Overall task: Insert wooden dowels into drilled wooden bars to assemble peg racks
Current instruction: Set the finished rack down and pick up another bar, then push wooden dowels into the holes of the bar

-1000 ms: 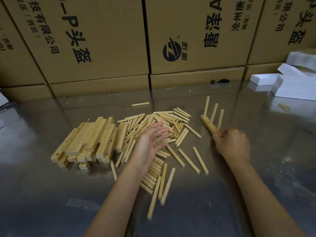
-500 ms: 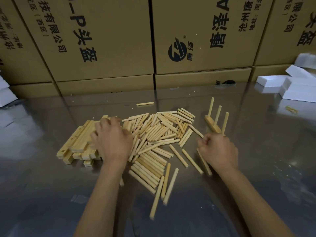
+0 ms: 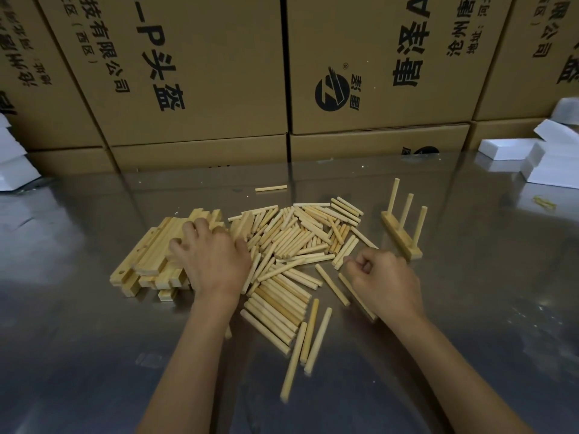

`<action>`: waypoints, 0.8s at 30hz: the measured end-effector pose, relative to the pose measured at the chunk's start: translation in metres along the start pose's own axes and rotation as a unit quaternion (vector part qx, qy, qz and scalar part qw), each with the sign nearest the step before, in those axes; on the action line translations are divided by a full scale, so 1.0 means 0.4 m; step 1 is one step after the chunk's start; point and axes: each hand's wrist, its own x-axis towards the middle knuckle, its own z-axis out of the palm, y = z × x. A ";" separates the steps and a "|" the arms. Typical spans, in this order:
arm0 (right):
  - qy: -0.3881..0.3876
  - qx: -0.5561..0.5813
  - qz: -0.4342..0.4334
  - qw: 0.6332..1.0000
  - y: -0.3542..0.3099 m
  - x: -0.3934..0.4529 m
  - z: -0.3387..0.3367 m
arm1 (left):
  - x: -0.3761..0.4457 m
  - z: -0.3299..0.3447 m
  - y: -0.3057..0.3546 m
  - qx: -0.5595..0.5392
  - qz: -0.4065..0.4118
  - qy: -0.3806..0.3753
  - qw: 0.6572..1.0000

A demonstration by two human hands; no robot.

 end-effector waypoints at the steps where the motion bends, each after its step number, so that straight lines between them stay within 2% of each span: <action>1: -0.002 0.015 -0.005 1.000 -0.002 -0.001 0.003 | 0.001 -0.002 0.003 -0.051 0.002 0.026 0.998; 3: -0.015 0.058 -0.026 0.998 -0.007 -0.002 0.008 | 0.002 -0.008 0.013 -0.222 -0.010 0.021 0.975; 4: -0.026 0.087 -0.037 0.995 -0.010 -0.002 0.008 | 0.002 -0.010 0.021 -0.336 -0.034 -0.032 0.941; 5: -0.038 0.120 -0.045 0.991 -0.014 -0.002 0.006 | 0.002 -0.012 0.030 -0.452 -0.066 -0.114 0.882; 6: -0.051 0.161 -0.045 0.985 -0.021 -0.002 0.003 | 0.000 -0.017 0.038 -0.554 -0.095 -0.210 0.800; 8: -0.076 0.269 -0.014 0.960 -0.036 0.000 -0.008 | -0.005 -0.021 0.046 -0.675 -0.117 -0.379 0.622; 9: -0.092 0.329 0.016 0.940 -0.044 0.001 -0.016 | -0.008 -0.021 0.048 -0.698 -0.107 -0.436 0.558; 10: -0.110 0.381 0.046 0.917 -0.050 0.001 -0.023 | -0.013 -0.022 0.052 -0.704 -0.090 -0.480 0.516; 11: -0.126 0.420 0.069 0.896 -0.054 0.001 -0.030 | -0.019 -0.024 0.059 -0.699 -0.070 -0.515 0.492; 13: -0.148 0.470 0.103 0.864 -0.059 0.002 -0.040 | -0.036 -0.029 0.075 -0.671 -0.028 -0.564 0.480; 15: -0.148 0.506 0.131 0.839 -0.060 0.002 -0.044 | -0.053 -0.032 0.089 -0.641 0.013 -0.584 0.499; 18: -0.146 0.511 0.137 0.836 -0.055 0.005 -0.041 | -0.064 -0.031 0.105 -0.615 0.054 -0.577 0.535; 21: -0.145 0.484 0.096 0.858 -0.055 0.003 -0.030 | -0.064 -0.029 0.111 -0.615 0.053 -0.566 0.547; 24: -0.134 0.330 -0.062 0.933 -0.060 0.002 -0.015 | -0.066 -0.023 0.114 -0.614 0.065 -0.526 0.585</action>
